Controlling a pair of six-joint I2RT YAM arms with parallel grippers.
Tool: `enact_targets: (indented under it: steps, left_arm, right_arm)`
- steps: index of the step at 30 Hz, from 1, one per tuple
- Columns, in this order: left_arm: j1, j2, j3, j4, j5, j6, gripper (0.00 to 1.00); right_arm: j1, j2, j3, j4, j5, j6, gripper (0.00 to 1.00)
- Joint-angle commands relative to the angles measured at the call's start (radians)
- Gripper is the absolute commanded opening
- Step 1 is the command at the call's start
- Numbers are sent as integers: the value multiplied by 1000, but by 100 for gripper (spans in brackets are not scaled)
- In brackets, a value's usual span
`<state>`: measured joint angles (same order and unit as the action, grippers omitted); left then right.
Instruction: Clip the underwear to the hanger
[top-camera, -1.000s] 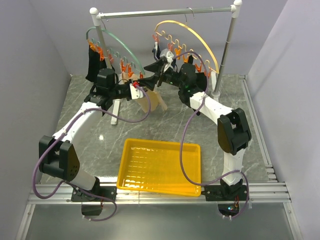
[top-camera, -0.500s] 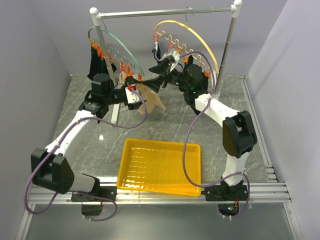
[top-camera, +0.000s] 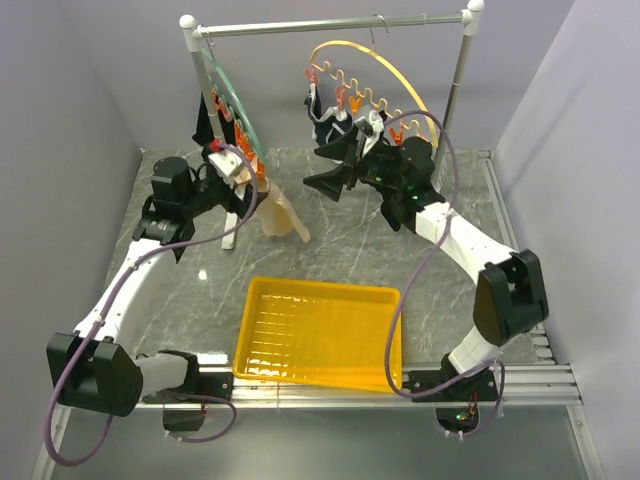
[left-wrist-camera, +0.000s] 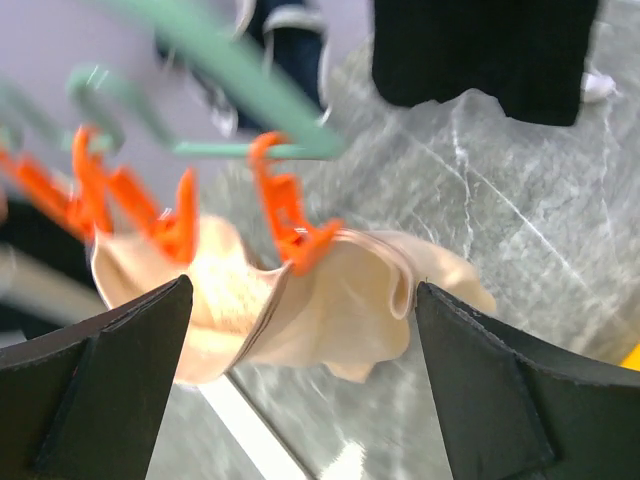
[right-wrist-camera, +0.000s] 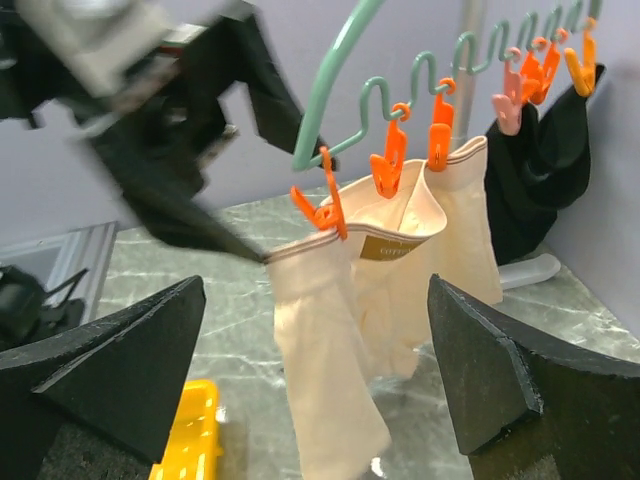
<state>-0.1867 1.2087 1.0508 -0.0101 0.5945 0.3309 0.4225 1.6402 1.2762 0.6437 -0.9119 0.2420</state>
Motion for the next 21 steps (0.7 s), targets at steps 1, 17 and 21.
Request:
enact_targets:
  steps: [1, 17, 21]
  left_arm:
    - [35, -2, 90, -95, -117, -236, 99]
    - [222, 51, 261, -496, 71, -405, 99]
    - [211, -76, 124, -419, -51, -427, 99]
  right_arm:
    - [-2, -114, -37, -71, -16, -53, 99]
    - [-54, -675, -455, -457, 225, -248, 100]
    - [-65, -764, -526, -524, 272, -277, 100]
